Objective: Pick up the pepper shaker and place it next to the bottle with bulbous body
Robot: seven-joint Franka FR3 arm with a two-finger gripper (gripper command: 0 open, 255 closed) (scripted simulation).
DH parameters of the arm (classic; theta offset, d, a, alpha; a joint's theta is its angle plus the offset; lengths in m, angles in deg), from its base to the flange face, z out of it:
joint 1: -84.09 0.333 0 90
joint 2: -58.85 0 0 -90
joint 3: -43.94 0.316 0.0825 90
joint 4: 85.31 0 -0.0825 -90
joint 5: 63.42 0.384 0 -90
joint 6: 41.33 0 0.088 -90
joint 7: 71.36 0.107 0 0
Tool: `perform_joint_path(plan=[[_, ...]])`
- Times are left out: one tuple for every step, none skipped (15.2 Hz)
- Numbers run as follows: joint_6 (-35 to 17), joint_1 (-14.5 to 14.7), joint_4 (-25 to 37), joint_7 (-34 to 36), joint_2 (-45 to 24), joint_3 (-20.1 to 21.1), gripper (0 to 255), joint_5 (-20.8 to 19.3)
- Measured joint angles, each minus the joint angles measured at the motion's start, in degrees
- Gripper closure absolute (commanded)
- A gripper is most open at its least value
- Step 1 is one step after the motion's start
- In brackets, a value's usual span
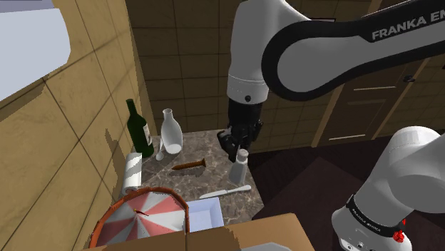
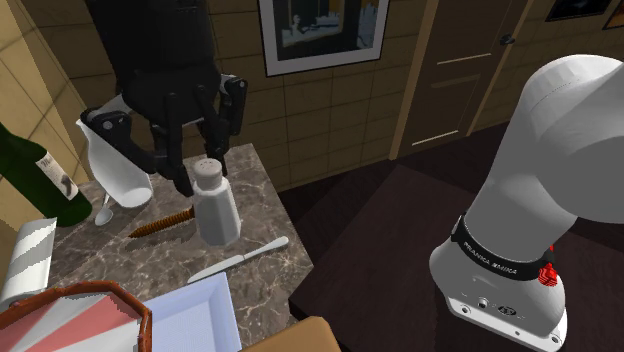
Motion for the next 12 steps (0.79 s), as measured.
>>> perform_joint_path(plan=[[0.71, -0.01, 0.41, -0.04, 0.29, -0.2, 255, -0.05], [1.53, -0.04, 1.03, 0.02, 0.5, -0.37, 255, -0.13], [2.44, -0.08, 1.69, 0.02, 0.73, -0.59, 255, -0.24], [3.22, -0.05, 2.22, 0.11, 1.0, -0.71, 255, -0.27], [4.1, -0.05, 2.78, 0.14, 1.31, -0.91, 255, -0.33], [4.85, -0.14, 3.53, 0.16, 1.31, -1.07, 255, -0.49], [5.78, -0.08, 3.95, 0.17, 1.82, -1.31, 255, -0.48], [6.5, -0.16, 4.68, 0.22, 1.81, -1.44, 255, -0.62], [7.05, -0.24, 5.29, 0.26, 1.73, -1.54, 255, -0.75], [7.23, -0.64, 6.26, 0.0, 0.87, -1.75, 255, -1.19], [7.15, -1.15, 6.82, -0.67, 0.08, -2.21, 255, -1.69], [7.07, -1.87, 8.23, -1.21, -1.56, -2.55, 255, -2.46]])
